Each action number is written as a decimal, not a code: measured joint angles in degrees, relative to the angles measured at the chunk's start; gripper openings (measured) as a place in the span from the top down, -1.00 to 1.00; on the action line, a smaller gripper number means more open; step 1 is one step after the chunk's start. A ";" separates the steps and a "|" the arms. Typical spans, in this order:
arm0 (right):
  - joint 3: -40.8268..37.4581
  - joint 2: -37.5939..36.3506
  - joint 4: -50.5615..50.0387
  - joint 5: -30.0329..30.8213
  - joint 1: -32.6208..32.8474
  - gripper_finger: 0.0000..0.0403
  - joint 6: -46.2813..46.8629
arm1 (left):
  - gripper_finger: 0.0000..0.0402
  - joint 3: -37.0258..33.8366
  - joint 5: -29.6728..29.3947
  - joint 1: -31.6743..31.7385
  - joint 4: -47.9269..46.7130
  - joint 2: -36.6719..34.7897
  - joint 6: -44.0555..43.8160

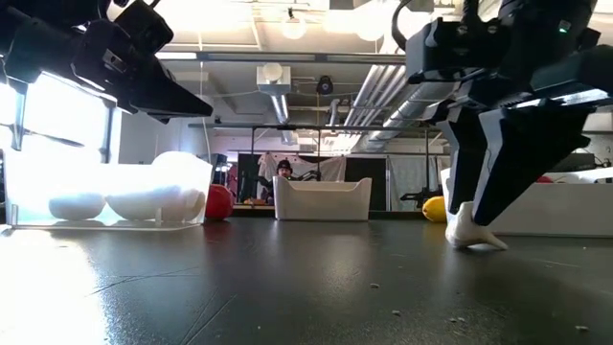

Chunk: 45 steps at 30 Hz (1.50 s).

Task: Sort produce into baskets
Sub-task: Put the white garlic into the top left white bin

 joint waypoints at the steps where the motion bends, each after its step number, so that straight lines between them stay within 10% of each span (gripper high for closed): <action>1: 0.00 0.00 0.02 -0.24 -0.14 0.36 -0.48 | 1.00 0.00 -0.02 -0.02 0.00 -0.01 0.00; 14: 6.16 -0.11 -5.27 4.23 -5.15 0.58 -3.38 | 1.00 0.00 0.00 0.00 -0.22 -0.01 -0.11; 27: 19.50 -0.15 -11.73 12.07 -32.16 0.59 -26.01 | 1.00 0.00 0.00 0.00 -0.26 0.01 -1.55; 45: 29.10 9.90 1.79 -7.11 -60.90 0.59 -42.40 | 1.00 -0.02 0.02 6.94 -3.45 -0.01 -7.15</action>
